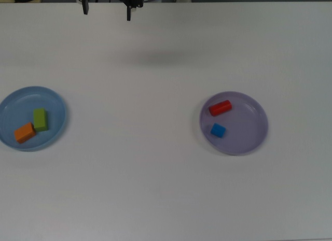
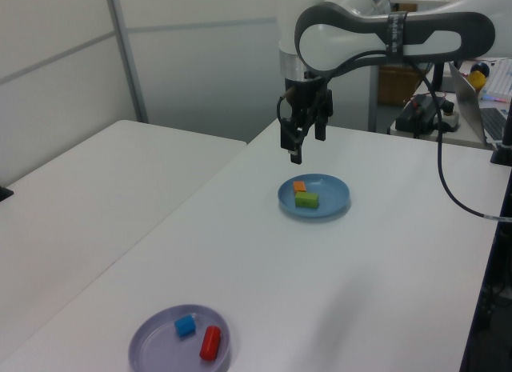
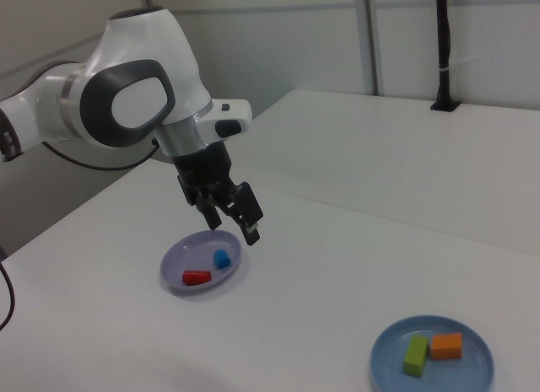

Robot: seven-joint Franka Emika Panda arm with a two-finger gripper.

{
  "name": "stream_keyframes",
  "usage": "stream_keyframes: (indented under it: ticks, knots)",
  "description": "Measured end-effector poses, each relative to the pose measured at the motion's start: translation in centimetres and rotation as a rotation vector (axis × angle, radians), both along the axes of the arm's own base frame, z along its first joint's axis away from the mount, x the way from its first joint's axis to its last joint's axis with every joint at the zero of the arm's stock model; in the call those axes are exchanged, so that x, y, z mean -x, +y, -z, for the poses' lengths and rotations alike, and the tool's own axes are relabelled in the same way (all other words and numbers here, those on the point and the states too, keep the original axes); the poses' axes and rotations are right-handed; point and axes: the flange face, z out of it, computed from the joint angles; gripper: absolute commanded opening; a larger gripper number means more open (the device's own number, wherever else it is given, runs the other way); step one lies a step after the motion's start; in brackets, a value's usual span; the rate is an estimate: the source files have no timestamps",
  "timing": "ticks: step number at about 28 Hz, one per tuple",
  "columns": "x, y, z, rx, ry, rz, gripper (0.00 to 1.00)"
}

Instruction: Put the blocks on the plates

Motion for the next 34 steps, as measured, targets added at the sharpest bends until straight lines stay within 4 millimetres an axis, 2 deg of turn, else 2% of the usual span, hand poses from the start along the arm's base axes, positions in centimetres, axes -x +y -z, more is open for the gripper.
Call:
stream_keyframes:
  ticks: [12,23,34]
  knots:
    - [-0.2,-0.4,0.3,-0.058,0.002,0.020,1.00]
    - [-1.5,-1.1,1.4,-0.064,0.013,0.029,1.00]
    - [-2.8,-1.5,1.4,-0.068,0.002,0.033,1.00]
